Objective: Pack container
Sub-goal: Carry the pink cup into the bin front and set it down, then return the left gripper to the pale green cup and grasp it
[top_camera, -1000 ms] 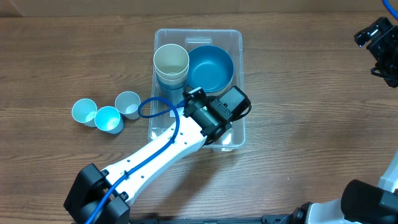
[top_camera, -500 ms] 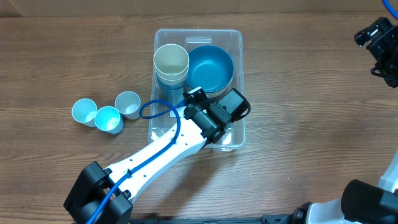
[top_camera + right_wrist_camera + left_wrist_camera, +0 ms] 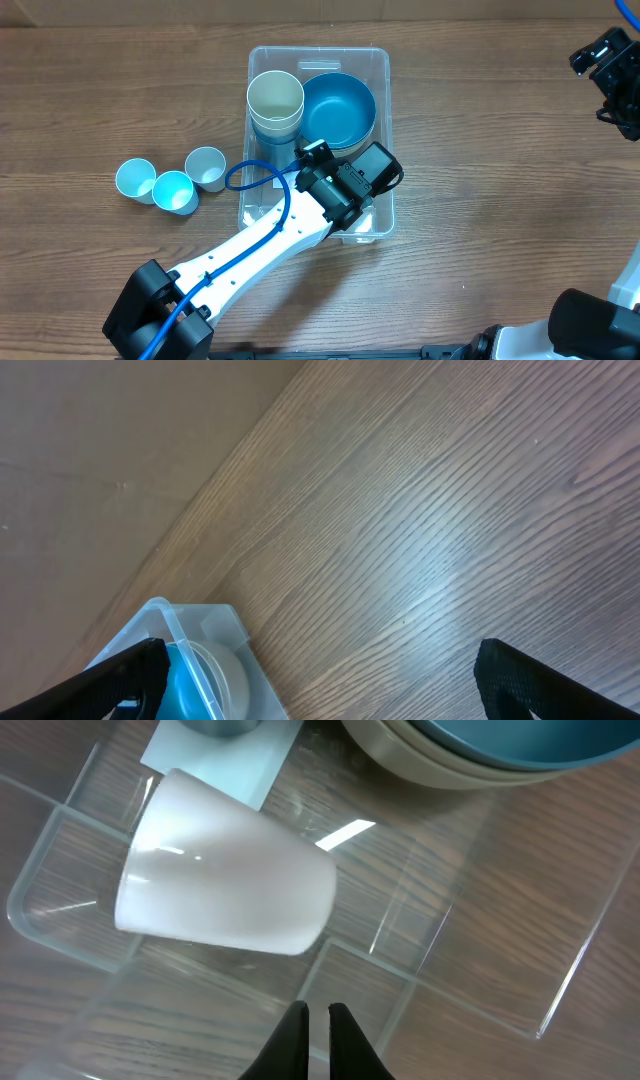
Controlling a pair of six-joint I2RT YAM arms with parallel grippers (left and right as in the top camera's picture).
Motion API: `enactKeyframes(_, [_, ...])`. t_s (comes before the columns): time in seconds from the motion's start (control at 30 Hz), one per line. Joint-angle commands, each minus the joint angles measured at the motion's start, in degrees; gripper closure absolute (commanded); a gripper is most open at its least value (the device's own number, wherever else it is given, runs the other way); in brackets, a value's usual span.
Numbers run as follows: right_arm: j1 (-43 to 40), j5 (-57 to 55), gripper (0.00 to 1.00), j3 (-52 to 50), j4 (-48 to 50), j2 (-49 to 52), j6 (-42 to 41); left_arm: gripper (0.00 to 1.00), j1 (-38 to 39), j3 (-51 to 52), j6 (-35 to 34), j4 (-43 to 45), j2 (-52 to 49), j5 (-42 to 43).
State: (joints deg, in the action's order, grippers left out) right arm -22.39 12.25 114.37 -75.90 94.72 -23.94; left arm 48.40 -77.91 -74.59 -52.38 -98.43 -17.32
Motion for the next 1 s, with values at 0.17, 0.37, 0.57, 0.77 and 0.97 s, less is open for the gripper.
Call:
enactKeyframes(0.17, [0.09, 0.31, 0.00, 0.35, 0.35, -0.37, -0.11, 0.92, -0.68, 0.39, 2.64, -2.23, 0.61, 0.20])
enactKeyframes(0.37, [0.09, 0.31, 0.00, 0.35, 0.33, -0.37, -0.11, 0.96, -1.79, 0.39, 5.60, -6.29, 6.58, -3.34])
enactKeyframes(0.57, [0.09, 0.28, 0.00, 0.35, 0.33, -0.37, -0.11, 0.86, -2.19, 0.37, 4.87, -13.62, 18.56, -9.11])
enactKeyframes(0.77, [0.09, 0.28, 0.00, 0.35, 0.33, -0.37, -0.11, 0.76, -6.84, 0.39, 0.28, -24.63, 29.05, -12.37])
enactKeyframes(0.97, [0.09, 0.28, 0.00, 0.35, 0.35, -0.37, -0.11, 0.62, -24.11, 0.39, -0.07, -31.04, 31.52, -14.10])
